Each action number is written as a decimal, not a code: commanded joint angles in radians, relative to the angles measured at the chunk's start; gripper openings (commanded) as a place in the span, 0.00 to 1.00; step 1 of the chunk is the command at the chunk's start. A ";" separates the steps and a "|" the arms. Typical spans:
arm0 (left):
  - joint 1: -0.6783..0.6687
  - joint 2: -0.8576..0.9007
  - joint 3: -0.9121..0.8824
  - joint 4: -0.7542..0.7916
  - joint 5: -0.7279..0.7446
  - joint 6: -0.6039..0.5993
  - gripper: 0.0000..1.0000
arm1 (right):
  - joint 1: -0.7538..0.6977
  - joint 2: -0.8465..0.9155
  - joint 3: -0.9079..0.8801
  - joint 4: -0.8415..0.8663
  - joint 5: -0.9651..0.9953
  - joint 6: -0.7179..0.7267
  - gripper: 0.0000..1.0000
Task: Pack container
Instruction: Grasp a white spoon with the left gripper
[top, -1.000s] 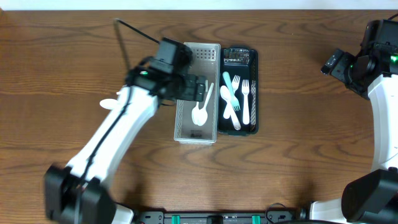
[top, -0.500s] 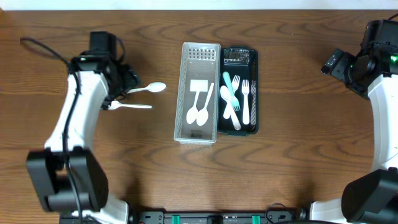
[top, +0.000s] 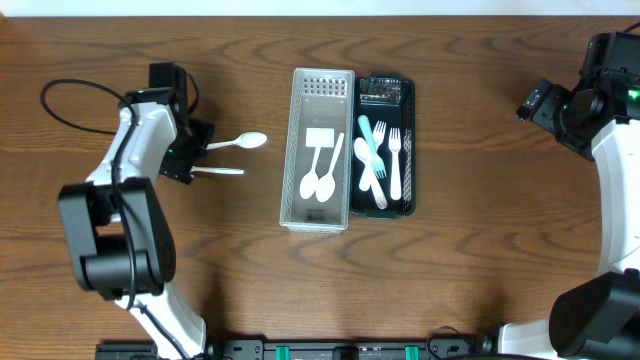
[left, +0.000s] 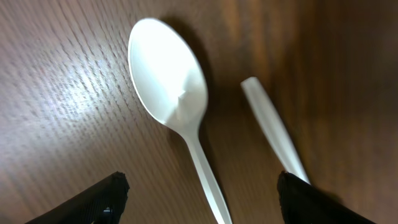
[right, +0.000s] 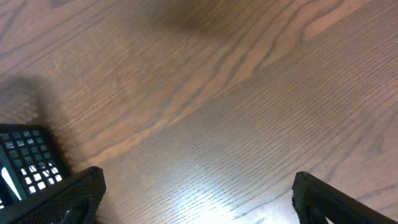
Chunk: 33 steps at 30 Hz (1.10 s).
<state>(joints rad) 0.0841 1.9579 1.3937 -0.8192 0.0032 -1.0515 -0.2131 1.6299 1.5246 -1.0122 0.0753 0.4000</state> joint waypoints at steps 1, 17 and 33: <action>0.006 0.052 0.002 -0.006 0.032 -0.050 0.78 | -0.008 0.005 -0.003 -0.002 0.003 -0.005 0.99; 0.011 0.122 0.002 0.009 0.042 -0.003 0.41 | -0.008 0.005 -0.003 -0.002 0.003 -0.005 0.99; 0.008 -0.006 0.008 -0.039 0.193 0.394 0.06 | -0.008 0.005 -0.003 -0.002 0.003 -0.005 0.99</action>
<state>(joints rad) 0.0898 2.0411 1.3937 -0.8551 0.1188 -0.8021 -0.2131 1.6299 1.5246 -1.0126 0.0753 0.4000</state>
